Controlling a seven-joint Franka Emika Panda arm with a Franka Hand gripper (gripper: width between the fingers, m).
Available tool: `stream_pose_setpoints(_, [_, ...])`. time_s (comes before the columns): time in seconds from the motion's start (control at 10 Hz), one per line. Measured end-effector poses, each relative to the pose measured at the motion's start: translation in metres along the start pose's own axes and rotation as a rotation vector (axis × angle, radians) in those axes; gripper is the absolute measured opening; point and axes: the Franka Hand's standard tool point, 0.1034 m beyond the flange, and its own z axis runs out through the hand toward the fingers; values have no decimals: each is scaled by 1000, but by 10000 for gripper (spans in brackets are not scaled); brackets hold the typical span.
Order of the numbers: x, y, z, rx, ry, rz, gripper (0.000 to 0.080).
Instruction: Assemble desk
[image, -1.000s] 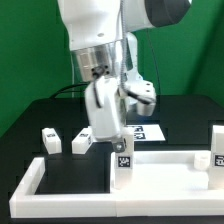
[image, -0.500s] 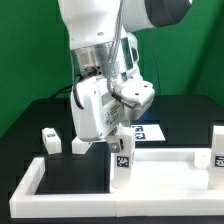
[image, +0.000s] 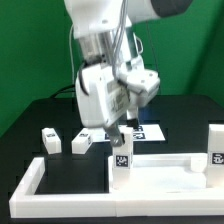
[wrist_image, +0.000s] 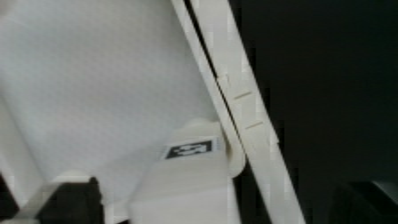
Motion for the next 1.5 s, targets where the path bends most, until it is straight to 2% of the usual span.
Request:
stream_pose_setpoints(0.2, [-23, 15, -9, -14, -15, -33, 648])
stream_pose_setpoints(0.7, [-23, 16, -6, -17, -12, -49, 648])
stream_pose_setpoints(0.8, [-30, 26, -4, -36, -12, -88, 648])
stream_pose_setpoints(1.0, [-48, 63, 7, -83, -10, -129, 648])
stream_pose_setpoints(1.1, [-50, 71, 9, -128, -15, -179, 648])
stream_pose_setpoints(1.2, [-49, 68, 9, -115, -14, -176, 648])
stream_pose_setpoints(1.5, [-49, 68, 10, -115, -13, -179, 648])
